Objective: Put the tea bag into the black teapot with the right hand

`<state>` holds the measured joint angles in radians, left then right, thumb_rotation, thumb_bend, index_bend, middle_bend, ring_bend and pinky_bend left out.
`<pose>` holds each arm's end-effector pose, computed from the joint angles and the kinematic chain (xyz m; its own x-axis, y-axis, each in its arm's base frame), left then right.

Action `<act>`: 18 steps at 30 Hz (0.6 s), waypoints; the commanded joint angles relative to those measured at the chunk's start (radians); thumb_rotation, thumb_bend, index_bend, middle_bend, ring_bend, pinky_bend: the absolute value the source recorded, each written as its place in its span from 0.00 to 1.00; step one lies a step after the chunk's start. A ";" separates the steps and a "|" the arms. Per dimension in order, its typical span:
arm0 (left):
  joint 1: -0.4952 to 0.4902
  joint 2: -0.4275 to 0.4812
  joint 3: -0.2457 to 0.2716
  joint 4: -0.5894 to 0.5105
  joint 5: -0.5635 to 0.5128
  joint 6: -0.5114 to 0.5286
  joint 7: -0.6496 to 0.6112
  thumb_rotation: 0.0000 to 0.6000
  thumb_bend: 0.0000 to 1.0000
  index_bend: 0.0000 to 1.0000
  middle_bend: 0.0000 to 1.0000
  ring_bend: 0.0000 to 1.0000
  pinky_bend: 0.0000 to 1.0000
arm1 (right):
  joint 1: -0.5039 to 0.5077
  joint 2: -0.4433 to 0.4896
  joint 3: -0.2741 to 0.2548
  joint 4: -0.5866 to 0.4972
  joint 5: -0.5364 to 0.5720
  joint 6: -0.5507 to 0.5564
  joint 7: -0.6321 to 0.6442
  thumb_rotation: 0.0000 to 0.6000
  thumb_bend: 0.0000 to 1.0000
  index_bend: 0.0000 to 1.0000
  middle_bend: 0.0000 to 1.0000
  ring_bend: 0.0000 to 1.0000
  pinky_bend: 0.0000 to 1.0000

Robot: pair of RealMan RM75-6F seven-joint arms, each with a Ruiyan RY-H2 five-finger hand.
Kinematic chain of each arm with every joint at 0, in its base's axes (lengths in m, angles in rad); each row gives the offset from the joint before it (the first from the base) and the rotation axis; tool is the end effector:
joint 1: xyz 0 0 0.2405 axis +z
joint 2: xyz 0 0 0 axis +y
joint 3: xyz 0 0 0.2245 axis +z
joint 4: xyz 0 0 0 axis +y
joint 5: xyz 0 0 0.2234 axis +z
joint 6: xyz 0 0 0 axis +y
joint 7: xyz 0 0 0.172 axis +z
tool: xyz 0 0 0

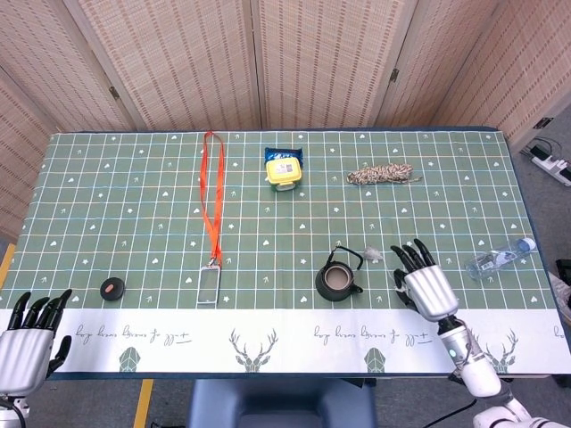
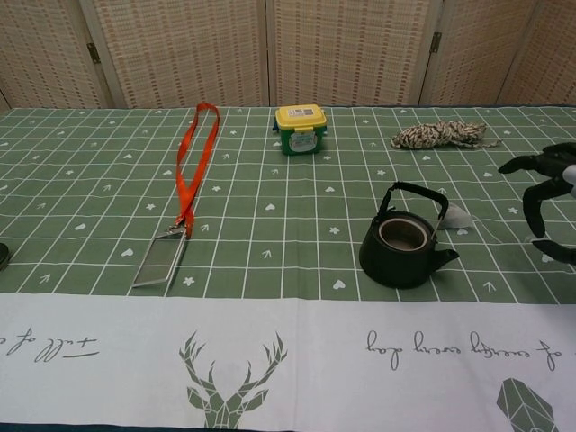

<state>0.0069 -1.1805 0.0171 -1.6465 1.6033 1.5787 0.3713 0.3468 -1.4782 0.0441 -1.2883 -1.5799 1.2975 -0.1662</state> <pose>-0.2733 0.1662 0.1104 0.6330 0.0016 0.7741 0.7739 -0.0271 -0.6328 -0.2411 -0.2752 0.0172 0.5519 -0.0411 0.8329 -0.7958 -0.3245 0.5113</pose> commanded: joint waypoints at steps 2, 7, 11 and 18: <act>-0.001 -0.002 -0.003 0.000 -0.006 -0.003 0.005 1.00 0.41 0.04 0.20 0.14 0.05 | 0.031 0.121 0.065 -0.199 0.010 0.019 -0.092 1.00 0.54 0.67 0.16 0.13 0.00; -0.001 -0.003 -0.006 -0.003 -0.014 -0.005 0.008 1.00 0.41 0.06 0.20 0.14 0.05 | 0.056 0.184 0.109 -0.319 0.045 -0.003 -0.151 1.00 0.54 0.67 0.16 0.13 0.00; 0.000 -0.003 -0.007 -0.003 -0.015 -0.003 0.007 1.00 0.41 0.05 0.20 0.14 0.05 | 0.072 0.225 0.145 -0.410 0.068 -0.003 -0.190 1.00 0.54 0.67 0.16 0.12 0.00; -0.001 -0.001 -0.013 -0.007 -0.032 -0.008 0.001 1.00 0.41 0.05 0.20 0.14 0.05 | 0.103 0.266 0.180 -0.530 0.106 -0.031 -0.223 1.00 0.54 0.67 0.16 0.12 0.00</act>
<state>0.0066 -1.1820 0.0051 -1.6524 1.5740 1.5722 0.3739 0.4378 -1.2238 0.2125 -1.7953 -1.4878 1.2788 -0.3866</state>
